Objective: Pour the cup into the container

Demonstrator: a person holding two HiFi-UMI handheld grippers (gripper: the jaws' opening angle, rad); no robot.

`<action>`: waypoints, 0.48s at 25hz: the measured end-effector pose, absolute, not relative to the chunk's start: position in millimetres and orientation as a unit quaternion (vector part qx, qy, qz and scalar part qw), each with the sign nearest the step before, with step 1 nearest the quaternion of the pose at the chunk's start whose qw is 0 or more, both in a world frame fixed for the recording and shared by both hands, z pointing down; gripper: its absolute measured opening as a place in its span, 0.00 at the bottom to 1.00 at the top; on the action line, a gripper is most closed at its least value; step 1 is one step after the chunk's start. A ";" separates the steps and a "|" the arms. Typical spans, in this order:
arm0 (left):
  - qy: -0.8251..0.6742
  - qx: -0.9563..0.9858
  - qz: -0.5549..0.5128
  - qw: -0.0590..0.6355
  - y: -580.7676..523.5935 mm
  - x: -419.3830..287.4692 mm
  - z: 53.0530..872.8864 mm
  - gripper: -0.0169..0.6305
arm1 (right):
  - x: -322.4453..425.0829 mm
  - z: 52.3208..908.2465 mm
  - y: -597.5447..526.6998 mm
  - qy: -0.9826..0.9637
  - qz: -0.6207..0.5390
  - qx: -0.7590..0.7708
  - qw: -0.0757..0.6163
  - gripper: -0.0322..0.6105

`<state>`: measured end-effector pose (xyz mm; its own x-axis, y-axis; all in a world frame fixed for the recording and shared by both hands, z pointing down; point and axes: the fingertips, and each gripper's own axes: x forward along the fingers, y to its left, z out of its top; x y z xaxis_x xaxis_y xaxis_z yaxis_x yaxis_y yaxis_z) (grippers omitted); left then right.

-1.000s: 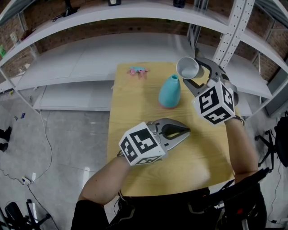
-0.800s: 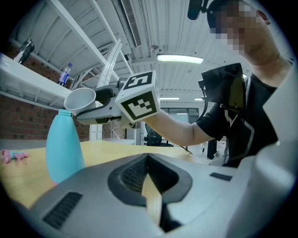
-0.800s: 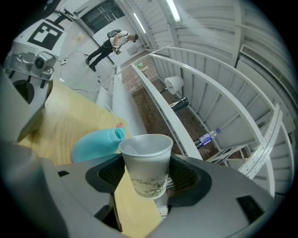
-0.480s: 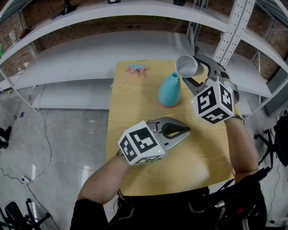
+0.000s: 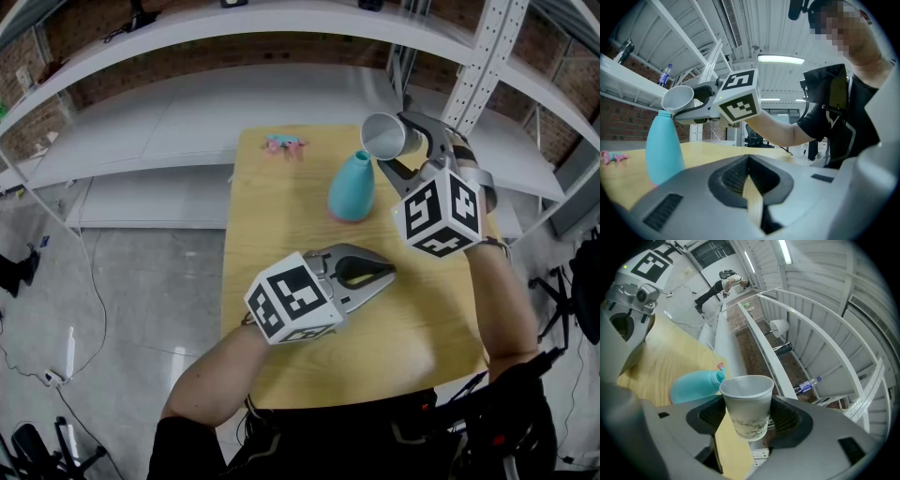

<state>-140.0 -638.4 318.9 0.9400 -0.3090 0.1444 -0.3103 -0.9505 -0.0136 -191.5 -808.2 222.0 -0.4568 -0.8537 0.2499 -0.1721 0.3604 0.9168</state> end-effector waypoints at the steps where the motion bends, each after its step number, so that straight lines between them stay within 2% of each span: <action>1: -0.157 0.985 0.072 0.005 -638.3 -140.0 318.8 0.03 | -191.6 222.3 -808.3 -0.729 -0.443 0.351 0.386 0.52; 12: -0.154 0.985 0.072 0.005 -637.1 -139.6 318.6 0.03 | -192.6 223.0 -808.7 -0.723 -0.451 0.349 0.390 0.52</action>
